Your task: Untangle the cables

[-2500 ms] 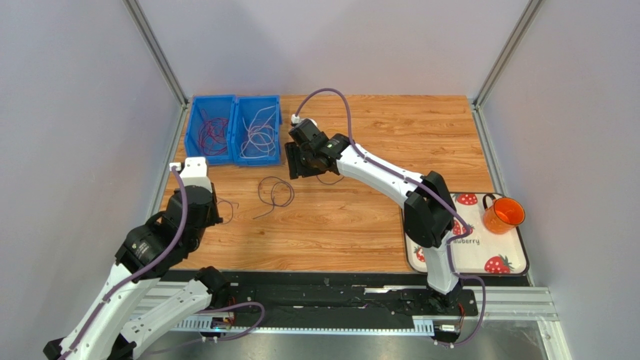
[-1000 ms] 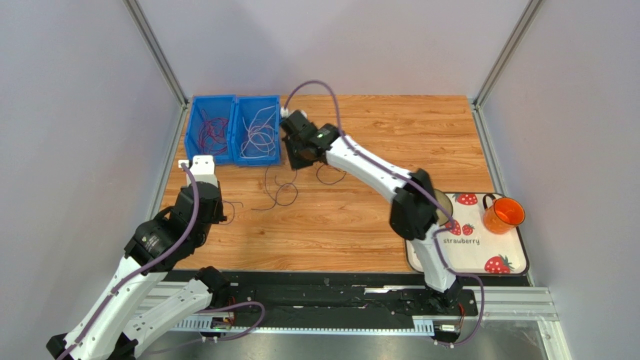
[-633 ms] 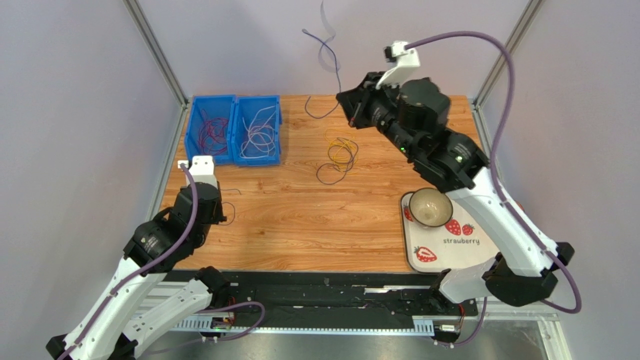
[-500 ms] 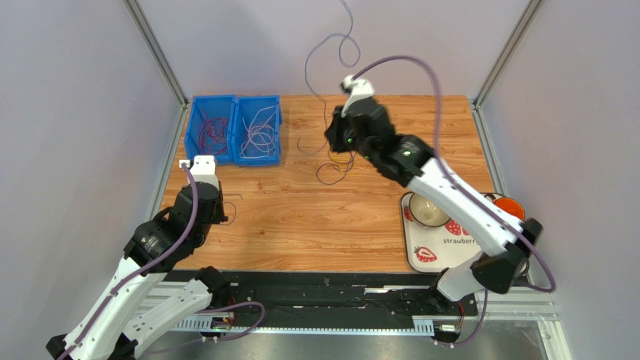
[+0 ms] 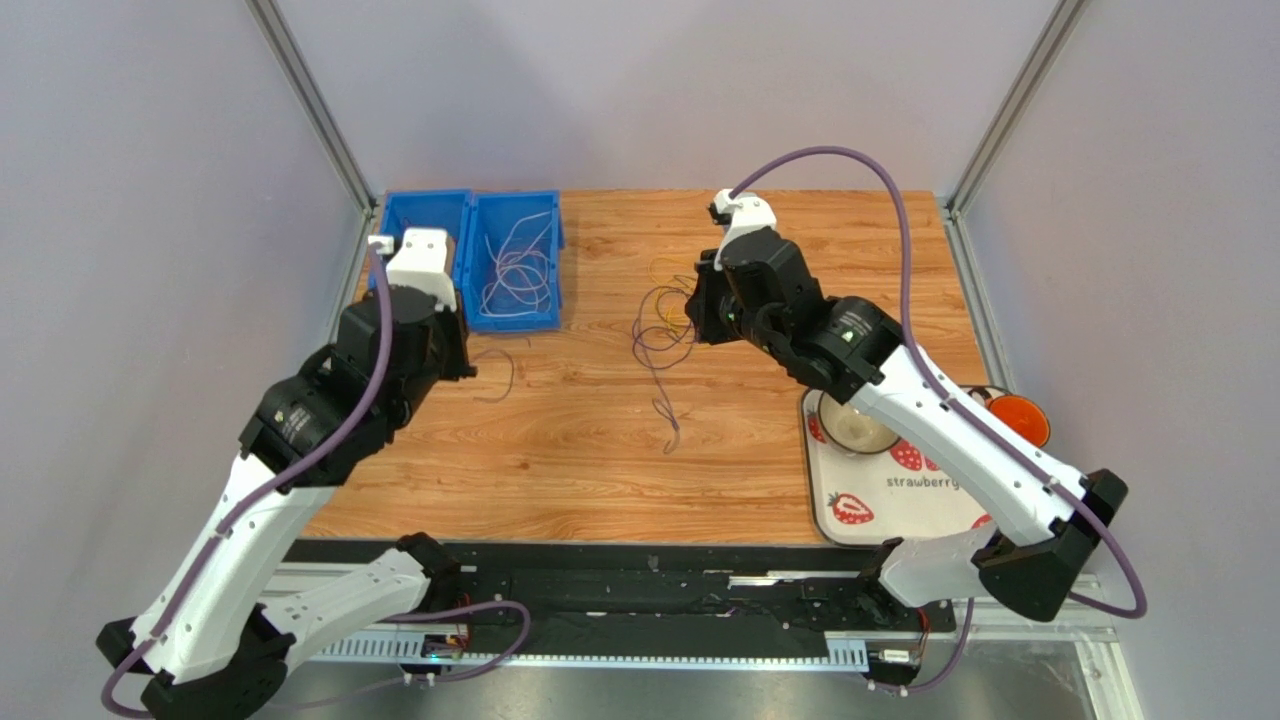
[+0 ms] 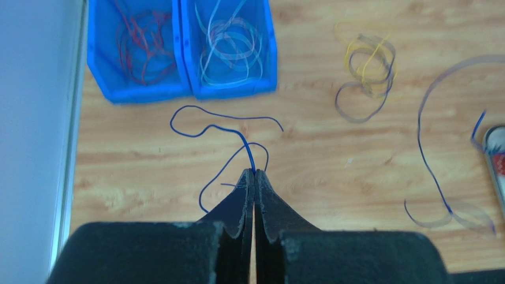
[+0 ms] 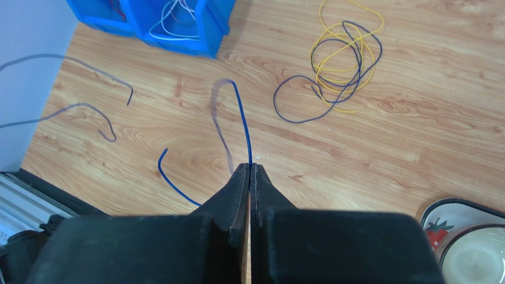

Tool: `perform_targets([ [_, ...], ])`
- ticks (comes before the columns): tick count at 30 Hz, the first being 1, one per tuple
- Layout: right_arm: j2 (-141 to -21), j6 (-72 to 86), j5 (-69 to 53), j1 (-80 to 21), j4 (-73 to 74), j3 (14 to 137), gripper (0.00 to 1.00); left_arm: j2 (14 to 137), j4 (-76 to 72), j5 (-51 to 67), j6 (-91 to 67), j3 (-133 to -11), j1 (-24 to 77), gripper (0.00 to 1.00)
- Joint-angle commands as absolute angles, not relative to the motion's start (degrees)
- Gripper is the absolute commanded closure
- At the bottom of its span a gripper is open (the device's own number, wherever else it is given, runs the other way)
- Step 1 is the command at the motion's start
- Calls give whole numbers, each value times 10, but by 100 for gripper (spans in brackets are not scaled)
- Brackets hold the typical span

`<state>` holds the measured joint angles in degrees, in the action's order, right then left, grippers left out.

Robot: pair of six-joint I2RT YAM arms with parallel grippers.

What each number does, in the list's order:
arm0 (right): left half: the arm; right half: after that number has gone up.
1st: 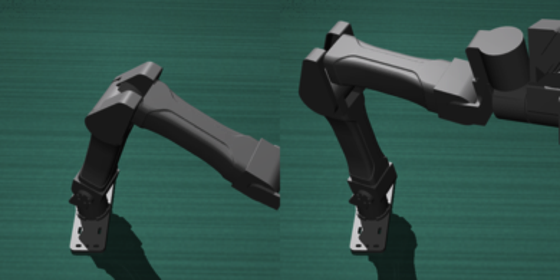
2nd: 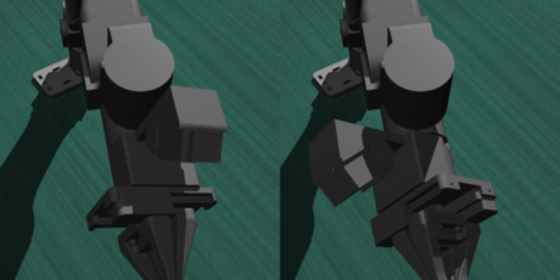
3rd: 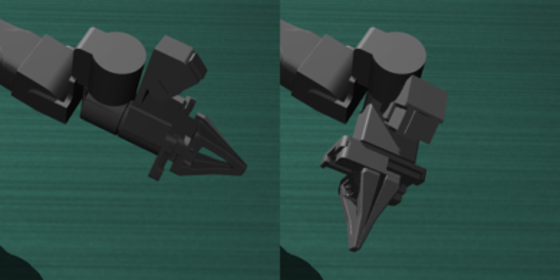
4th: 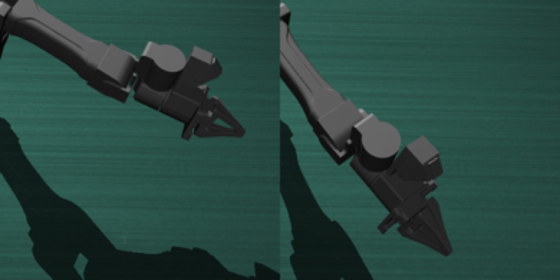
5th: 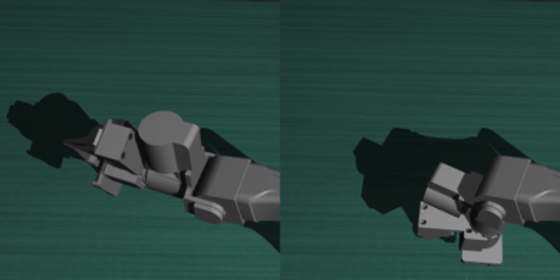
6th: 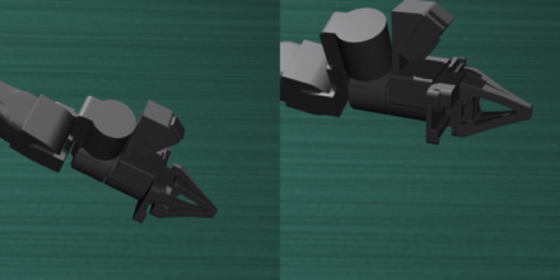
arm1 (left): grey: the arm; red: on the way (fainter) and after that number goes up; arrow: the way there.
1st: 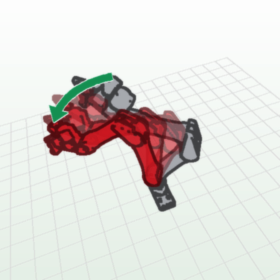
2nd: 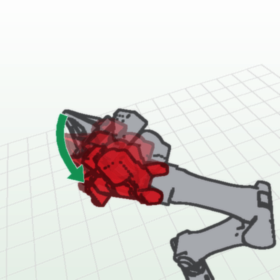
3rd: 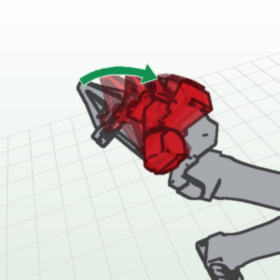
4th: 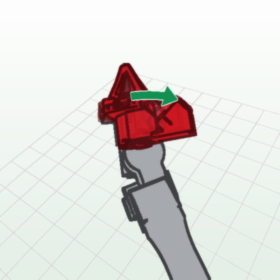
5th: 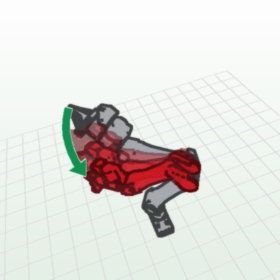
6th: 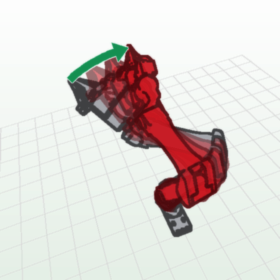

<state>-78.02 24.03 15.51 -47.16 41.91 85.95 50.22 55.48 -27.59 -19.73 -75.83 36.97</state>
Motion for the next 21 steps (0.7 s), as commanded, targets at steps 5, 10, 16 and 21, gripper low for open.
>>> perform_targets([
  [5, -730, 226, 177, -472, 396, 830, 100, 636, 467, -285, -95, -959, 367, 100],
  [10, -694, 221, 184, -472, 397, 806, 100, 735, 425, -288, -54, -1039, 350, 100],
  [16, -656, 220, 182, -472, 401, 776, 100, 843, 409, -240, -59, -1124, 283, 100],
  [21, -623, 219, 185, -472, 406, 752, 100, 926, 414, -192, -81, -1172, 225, 100],
])
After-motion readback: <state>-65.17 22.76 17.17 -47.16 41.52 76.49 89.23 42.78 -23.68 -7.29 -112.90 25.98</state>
